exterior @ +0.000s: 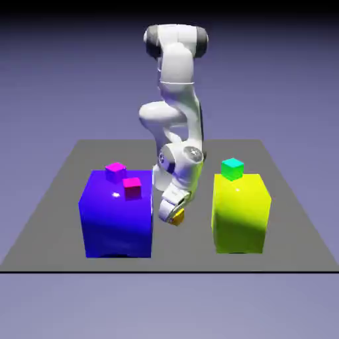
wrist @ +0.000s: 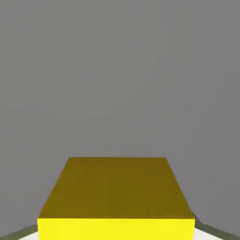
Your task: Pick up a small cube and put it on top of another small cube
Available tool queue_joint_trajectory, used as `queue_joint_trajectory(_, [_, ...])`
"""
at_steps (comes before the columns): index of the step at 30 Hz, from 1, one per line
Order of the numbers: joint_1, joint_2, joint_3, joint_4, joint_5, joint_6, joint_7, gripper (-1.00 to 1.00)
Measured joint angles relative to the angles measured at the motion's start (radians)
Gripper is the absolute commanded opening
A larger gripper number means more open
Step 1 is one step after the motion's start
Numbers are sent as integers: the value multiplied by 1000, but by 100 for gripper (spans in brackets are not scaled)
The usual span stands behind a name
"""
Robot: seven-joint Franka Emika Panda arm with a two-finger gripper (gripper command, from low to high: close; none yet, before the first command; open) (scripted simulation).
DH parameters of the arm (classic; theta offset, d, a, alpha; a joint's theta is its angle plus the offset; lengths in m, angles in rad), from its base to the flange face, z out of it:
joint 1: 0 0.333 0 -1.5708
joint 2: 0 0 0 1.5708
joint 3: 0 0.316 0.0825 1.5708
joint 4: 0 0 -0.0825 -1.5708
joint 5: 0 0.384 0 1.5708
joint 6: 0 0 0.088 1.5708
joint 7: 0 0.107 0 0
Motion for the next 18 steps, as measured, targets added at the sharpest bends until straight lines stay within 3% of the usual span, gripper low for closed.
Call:
queue_joint_trajectory(4, [-17,-105,34,-12,50,-94,-41,-100])
queue_joint_trajectory(18, [0,-504,-234,368,114,-682,-407,-100])
